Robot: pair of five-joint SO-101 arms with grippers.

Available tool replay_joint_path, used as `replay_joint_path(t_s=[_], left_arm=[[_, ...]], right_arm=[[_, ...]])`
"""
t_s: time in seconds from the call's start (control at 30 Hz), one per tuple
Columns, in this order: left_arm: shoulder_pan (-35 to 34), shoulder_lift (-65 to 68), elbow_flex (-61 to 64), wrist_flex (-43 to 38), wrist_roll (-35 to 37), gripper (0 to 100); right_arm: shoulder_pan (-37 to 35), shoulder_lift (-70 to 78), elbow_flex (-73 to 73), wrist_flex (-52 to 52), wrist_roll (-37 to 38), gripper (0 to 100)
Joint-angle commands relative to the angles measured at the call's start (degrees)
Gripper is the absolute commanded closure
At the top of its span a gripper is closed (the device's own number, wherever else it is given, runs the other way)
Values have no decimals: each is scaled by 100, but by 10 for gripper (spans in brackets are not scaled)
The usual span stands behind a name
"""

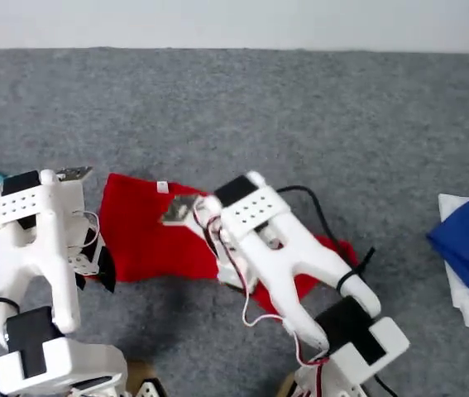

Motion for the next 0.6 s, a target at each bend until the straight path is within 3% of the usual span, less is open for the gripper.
replay_joint_path(t_s=[0.0,0.23,0.47,0.57], left_arm=[[-35,-220,4,149,-79,824],[-132,-193,-734,141,-18,822],[-343,791,-2703,149,571,679],[-237,1538,-3354,158,598,672]], right_arm=[[251,-462,431,-207,-9,637],[1473,-1842,484,-198,431,637],[1604,-2519,668,-84,448,637],[1684,-2527,897,-101,440,637]])
